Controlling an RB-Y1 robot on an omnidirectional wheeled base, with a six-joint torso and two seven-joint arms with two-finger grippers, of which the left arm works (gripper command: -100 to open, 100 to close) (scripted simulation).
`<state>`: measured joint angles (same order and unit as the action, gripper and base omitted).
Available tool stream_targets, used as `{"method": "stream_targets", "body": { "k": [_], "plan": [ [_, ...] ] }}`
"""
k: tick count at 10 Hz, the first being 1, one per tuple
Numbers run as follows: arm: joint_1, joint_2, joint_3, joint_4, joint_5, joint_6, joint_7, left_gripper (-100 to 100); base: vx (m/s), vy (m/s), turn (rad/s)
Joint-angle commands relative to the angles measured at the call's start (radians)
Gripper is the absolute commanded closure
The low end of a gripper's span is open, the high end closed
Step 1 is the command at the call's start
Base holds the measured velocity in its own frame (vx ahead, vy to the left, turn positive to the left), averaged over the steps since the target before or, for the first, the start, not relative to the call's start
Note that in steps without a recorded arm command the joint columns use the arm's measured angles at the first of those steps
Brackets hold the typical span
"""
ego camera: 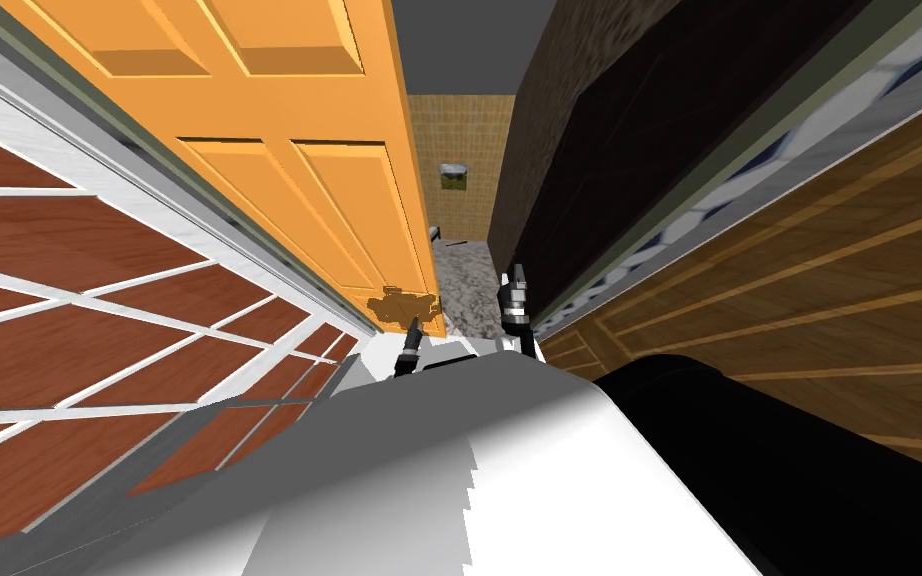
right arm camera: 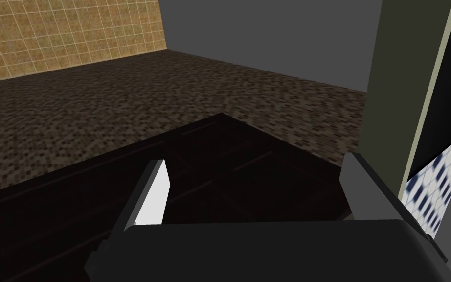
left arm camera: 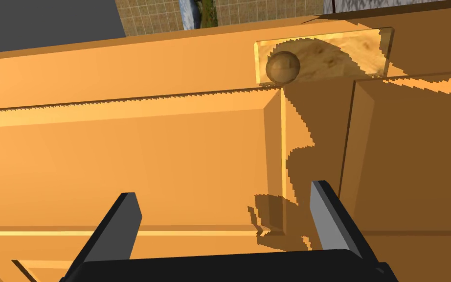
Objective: Push the door open
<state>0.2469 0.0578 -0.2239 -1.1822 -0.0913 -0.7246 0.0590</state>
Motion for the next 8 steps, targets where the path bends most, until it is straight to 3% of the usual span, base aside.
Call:
{"method": "stream_targets", "body": {
  "k": [1,6,8],
  "plan": [
    [-0.012,-0.002,-0.005,0.037,0.0,-0.005,0.002,-100,0.112,0.017,-0.047],
    [-0.035,-0.017,-0.028,0.134,-0.002,-0.013,0.004,-100,0.113,0.033,-0.065],
    [-0.042,-0.008,-0.02,0.136,0.0,-0.016,0.003,-100,0.077,-0.002,-0.017]
  ]
}}
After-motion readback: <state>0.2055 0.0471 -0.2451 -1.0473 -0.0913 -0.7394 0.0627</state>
